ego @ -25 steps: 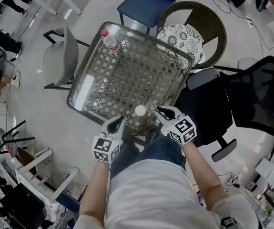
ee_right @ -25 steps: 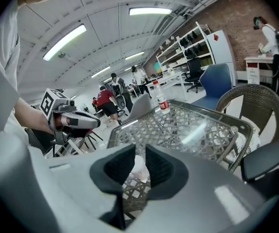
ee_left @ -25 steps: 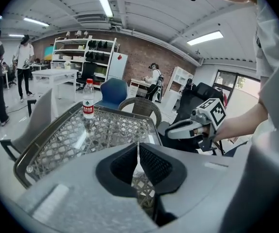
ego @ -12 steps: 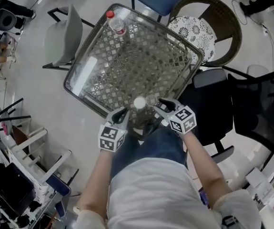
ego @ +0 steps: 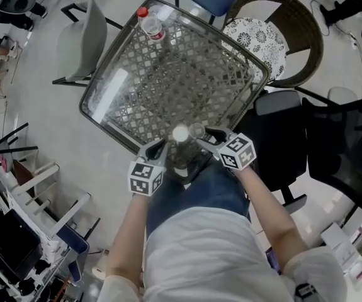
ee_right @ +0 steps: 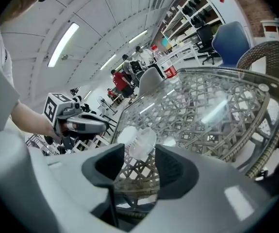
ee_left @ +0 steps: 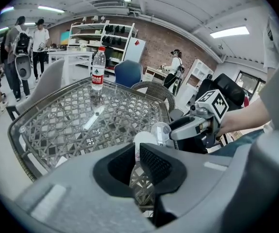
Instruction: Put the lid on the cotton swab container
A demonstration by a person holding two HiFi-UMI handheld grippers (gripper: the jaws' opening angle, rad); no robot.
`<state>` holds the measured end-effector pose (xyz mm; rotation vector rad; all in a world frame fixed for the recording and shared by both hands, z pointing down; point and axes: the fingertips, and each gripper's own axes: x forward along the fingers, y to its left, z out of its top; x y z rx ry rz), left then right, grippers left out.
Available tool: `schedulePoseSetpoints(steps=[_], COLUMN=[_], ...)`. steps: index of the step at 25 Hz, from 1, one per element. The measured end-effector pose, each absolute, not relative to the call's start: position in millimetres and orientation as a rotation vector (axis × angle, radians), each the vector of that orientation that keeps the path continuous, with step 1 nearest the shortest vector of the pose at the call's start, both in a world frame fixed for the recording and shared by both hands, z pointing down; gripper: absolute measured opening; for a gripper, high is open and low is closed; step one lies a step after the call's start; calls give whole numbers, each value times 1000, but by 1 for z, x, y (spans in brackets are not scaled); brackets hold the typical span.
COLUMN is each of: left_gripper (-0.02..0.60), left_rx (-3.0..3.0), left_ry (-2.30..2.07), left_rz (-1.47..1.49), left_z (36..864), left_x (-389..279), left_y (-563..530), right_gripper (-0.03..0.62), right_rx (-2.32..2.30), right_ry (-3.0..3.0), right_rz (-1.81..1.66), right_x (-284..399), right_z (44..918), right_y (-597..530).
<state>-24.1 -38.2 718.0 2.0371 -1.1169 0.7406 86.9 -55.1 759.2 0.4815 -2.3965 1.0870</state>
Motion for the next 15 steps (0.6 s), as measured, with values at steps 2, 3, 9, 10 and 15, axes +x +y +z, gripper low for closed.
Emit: schedulePoseSetpoints(steps=[2, 3, 9, 10, 15], left_gripper=[14, 14, 14, 14, 14], left_rx=[2031, 2027, 2024, 2024, 2022], left_ry=[-1122, -1126, -1129, -1130, -1141], left_rz=[742, 740, 733, 729, 706], left_z=[719, 719, 714, 713, 706], left_x=[-25, -25, -28, -30, -42], left_y=[-37, -37, -34, -33, -25], right_gripper=[201, 201, 201, 201, 201], right_rx=[466, 457, 443, 445, 448], right_ry=[-2410, -2415, -2440, -2444, -2465], right_rz=[1089, 1092, 1087, 1085, 1074], right_x=[85, 84, 77, 75, 56], right_z=[754, 751, 734, 731, 721], right_y=[-53, -52, -50, -50, -47])
